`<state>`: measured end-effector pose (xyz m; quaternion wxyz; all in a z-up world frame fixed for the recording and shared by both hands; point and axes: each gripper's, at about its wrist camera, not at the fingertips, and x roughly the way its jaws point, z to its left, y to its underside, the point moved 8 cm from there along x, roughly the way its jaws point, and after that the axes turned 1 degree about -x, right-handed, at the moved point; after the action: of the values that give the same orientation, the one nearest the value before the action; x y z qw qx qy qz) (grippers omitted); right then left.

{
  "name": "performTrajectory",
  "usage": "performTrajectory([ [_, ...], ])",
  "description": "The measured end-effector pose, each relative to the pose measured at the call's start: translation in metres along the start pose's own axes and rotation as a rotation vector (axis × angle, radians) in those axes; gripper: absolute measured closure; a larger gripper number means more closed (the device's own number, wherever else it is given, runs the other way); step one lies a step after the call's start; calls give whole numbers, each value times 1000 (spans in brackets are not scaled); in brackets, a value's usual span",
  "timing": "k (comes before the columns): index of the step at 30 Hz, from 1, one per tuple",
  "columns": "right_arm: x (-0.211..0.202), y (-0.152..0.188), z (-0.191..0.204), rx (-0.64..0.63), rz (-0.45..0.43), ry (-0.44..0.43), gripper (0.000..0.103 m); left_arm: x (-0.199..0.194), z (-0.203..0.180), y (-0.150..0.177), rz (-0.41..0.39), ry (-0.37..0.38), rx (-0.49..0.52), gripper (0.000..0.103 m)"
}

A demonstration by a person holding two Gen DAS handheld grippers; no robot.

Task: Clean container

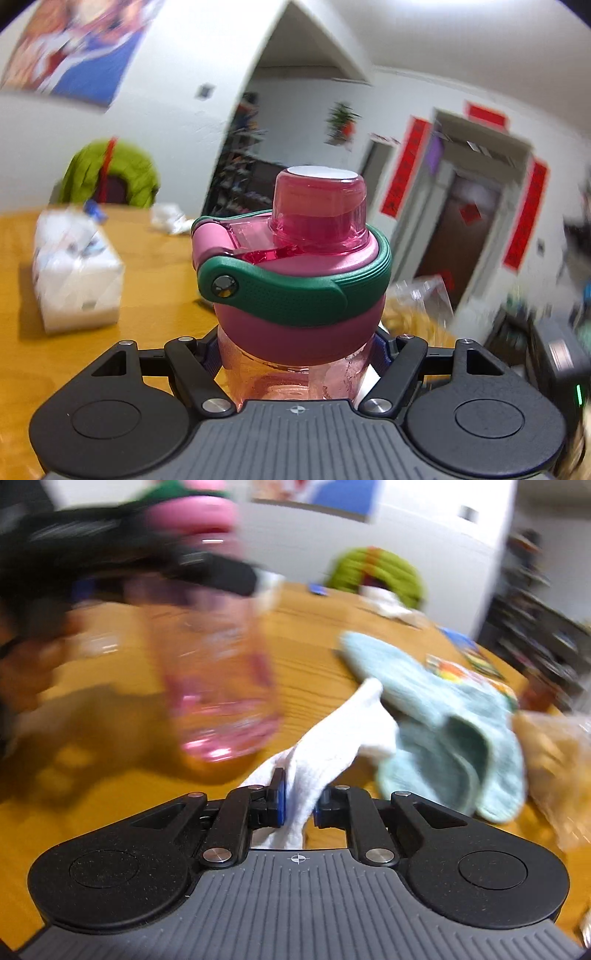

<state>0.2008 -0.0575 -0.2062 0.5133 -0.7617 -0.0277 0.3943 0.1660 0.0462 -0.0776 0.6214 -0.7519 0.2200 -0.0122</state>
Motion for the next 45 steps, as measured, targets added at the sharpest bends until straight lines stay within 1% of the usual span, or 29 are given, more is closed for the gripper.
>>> performTrajectory([
  [2, 3, -1, -16, 74, 12, 75, 88, 2, -19, 4, -4, -6, 121, 30],
  [4, 3, -4, -34, 154, -2, 133, 88, 4, -32, 8, -15, -11, 208, 30],
  [5, 0, -5, -42, 201, -21, 150, 88, 4, -35, 10, -22, -10, 235, 30],
  [7, -11, -8, -55, 284, -74, 154, 88, 5, -37, 12, -21, -2, 256, 30],
  [10, -19, -12, -63, 362, -142, 116, 88, 10, -31, 17, 7, -9, 249, 29],
  [12, -23, -15, -63, 383, -172, 93, 88, 14, -28, 20, 25, -21, 249, 29],
  [17, -14, -19, -61, 377, -190, 60, 89, 20, -21, 25, 48, -33, 239, 28],
  [19, -16, -20, -61, 379, -195, 52, 89, 22, -20, 27, 55, -31, 233, 32],
  [22, -19, -20, -60, 396, -205, 36, 89, 23, -20, 29, 64, -33, 222, 33],
  [26, -17, -24, -50, 407, -225, -62, 89, 19, -23, 29, 76, -43, 223, 33],
  [31, -13, -27, -32, 390, -222, -163, 90, 14, -24, 29, 105, -59, 226, 33],
  [33, -12, -28, -26, 368, -219, -158, 92, 15, -22, 29, 95, -53, 224, 31],
  [35, -14, -28, -29, 385, -230, -139, 96, 16, -20, 30, 82, -57, 234, 29],
  [38, -18, -29, -34, 413, -249, -113, 98, 16, -23, 30, 57, -62, 264, 29],
  [40, -27, -31, -40, 459, -285, -120, 98, 18, -24, 29, 36, -58, 278, 29],
  [43, -51, -38, -39, 528, -380, -222, 98, 21, -24, 30, 24, -50, 279, 31],
  [44, -60, -41, -37, 534, -413, -244, 98, 21, -25, 30, 24, -53, 281, 31],
  [45, -69, -46, -32, 521, -436, -241, 98, 21, -26, 30, 28, -56, 286, 31],
])
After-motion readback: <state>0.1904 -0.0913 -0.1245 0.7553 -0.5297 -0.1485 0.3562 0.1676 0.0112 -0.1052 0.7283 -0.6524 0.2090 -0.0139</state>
